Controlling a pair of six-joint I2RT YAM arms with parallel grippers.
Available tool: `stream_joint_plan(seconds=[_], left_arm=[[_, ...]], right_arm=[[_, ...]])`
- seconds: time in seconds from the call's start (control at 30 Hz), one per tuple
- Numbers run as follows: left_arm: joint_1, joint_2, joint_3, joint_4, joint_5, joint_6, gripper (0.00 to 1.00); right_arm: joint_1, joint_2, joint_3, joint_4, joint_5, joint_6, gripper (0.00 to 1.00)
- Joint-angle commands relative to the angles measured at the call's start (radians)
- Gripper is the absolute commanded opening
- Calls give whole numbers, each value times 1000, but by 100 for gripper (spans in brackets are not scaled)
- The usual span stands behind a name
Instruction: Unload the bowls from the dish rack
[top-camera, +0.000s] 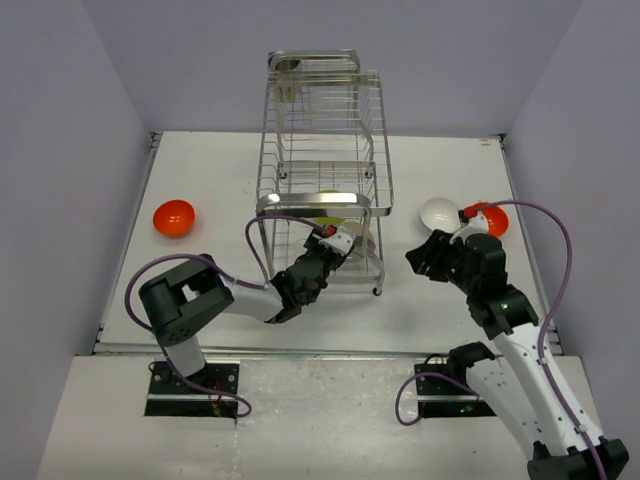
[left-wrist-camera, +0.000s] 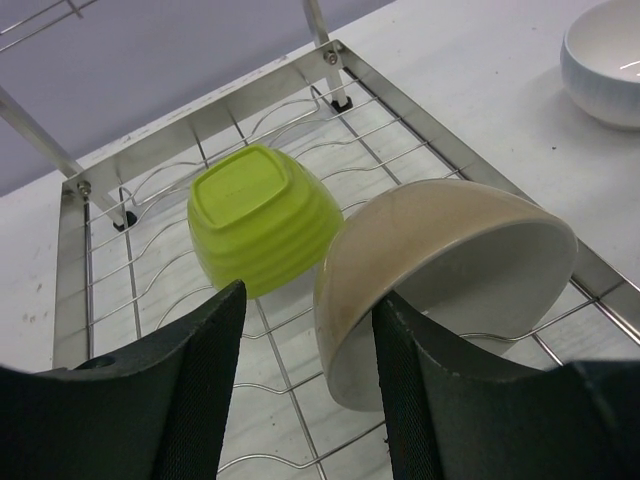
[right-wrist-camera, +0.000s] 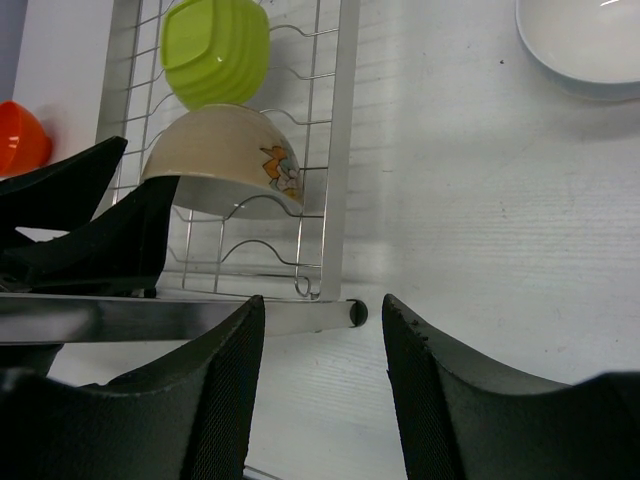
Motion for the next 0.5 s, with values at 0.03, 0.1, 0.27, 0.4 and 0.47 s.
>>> stream_joint_plan(seconds=[0.03,0.1,0.27,0.4,0.47], left_arm=[[26,9,34,62,14,27,54],[32,15,37,69,20,29,54],[43,29,36,84,29,24,52],[46,42,32,108,26,21,44],[46,53,26,125,22,17,39]], right_arm=[[3,7,53,-9,-5,-14,52],[3,8,58,-9,-2,-14,52],[3,16,62,-9,2,-17,52],[3,20,70,-9,4,-19,52],[3,17,76,-15,7,-20,52]])
